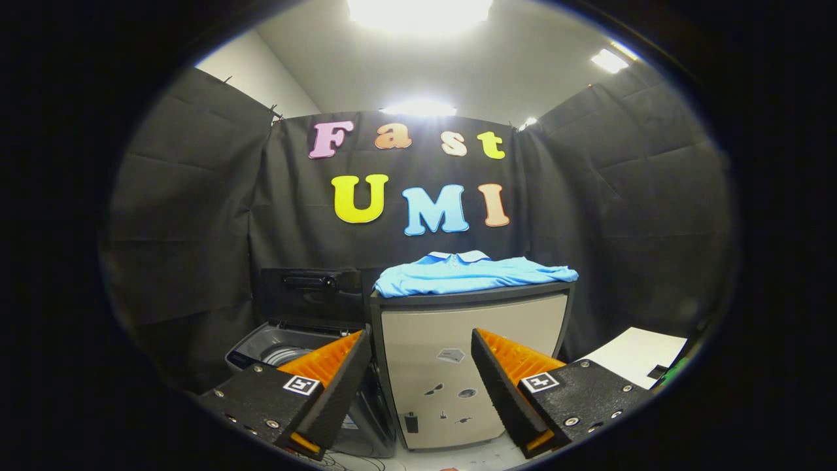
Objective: Put the clothes into the washing machine and then close the washing machine lid.
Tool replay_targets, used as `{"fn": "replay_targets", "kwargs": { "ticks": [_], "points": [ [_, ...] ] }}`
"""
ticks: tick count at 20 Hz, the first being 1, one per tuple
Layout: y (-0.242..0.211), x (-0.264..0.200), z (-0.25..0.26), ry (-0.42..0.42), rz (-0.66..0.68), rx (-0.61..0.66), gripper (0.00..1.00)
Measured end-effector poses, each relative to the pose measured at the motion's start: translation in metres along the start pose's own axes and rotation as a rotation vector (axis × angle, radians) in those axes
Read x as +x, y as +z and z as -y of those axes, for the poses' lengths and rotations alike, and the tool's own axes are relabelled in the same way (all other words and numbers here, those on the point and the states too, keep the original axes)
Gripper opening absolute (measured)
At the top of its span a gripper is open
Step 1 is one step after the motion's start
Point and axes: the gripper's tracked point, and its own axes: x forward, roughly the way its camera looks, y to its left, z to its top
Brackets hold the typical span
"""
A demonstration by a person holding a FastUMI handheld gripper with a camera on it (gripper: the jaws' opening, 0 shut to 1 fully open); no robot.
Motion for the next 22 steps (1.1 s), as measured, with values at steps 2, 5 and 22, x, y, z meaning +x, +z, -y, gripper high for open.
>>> {"fn": "replay_targets", "kwargs": {
  "ticks": [2,5,22],
  "points": [
    [0.004,0.000,0.000,-0.001,0.006,-0.009,0.96],
    [0.012,0.000,0.001,-0.003,0.023,-0.020,0.96],
    [0.090,0.046,0.028,-0.025,0.071,0.016,0.96]
  ]
}}
